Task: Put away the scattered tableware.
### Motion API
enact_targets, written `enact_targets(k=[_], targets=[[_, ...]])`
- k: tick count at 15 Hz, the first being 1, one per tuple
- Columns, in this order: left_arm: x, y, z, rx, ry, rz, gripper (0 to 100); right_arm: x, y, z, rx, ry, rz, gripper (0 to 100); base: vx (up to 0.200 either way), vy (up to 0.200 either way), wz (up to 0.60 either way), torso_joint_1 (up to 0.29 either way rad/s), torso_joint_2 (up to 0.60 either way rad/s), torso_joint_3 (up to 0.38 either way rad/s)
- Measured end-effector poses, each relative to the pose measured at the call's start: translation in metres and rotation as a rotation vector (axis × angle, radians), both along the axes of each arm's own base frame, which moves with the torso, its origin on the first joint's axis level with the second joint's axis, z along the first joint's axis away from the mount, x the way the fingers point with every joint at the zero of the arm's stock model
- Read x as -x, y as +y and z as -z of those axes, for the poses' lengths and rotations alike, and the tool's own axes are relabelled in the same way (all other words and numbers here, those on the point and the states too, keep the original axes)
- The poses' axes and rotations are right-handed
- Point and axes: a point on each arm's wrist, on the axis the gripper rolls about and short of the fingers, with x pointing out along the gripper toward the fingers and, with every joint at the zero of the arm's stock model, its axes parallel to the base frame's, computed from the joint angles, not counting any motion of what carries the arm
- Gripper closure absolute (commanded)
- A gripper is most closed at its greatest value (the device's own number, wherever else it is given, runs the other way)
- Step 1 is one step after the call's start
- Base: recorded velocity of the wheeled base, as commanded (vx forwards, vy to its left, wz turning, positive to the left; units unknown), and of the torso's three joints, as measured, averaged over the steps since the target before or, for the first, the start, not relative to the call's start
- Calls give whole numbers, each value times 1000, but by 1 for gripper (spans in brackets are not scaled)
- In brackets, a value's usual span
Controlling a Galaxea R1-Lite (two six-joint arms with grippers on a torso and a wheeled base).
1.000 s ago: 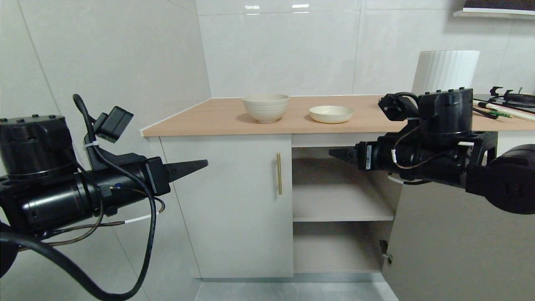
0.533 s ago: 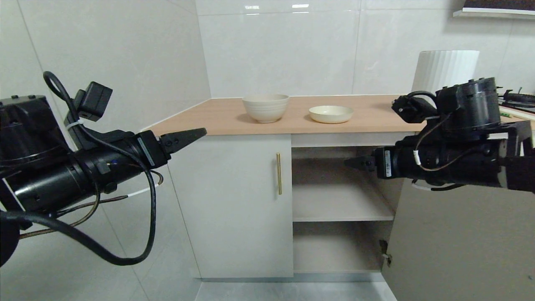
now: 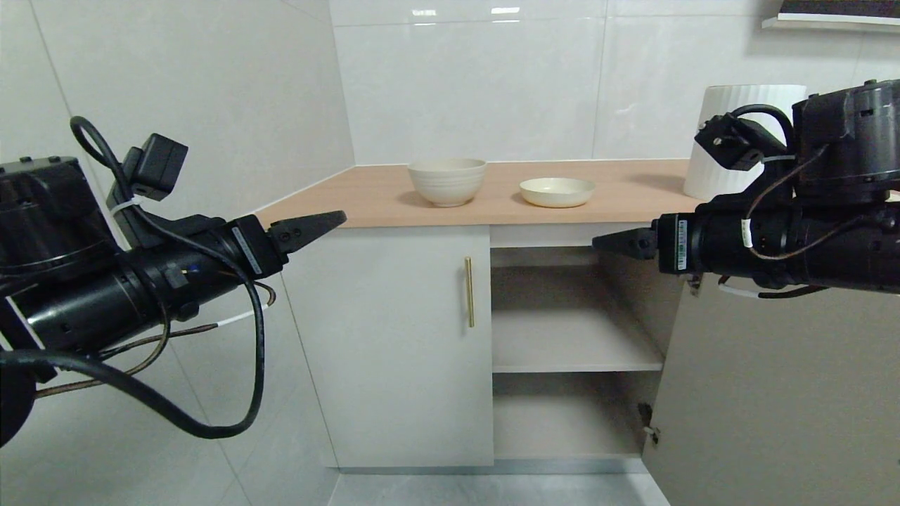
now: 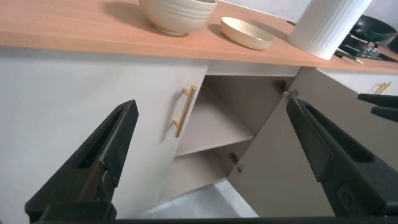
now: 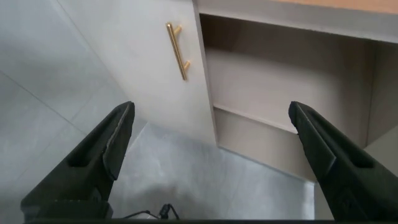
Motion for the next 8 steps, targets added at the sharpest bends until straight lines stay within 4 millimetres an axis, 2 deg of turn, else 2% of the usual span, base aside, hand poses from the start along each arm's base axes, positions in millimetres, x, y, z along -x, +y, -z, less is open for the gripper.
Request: enact_targets(k=[7, 8], targets=[[1, 0, -1, 1, -4, 2, 0, 7, -1, -3, -24, 11, -6, 0, 200, 0, 0, 2, 1, 1], [1, 0, -1, 1, -5, 1, 0, 7, -1, -3, -26, 12, -7, 0, 0, 0, 0, 0, 0, 0]])
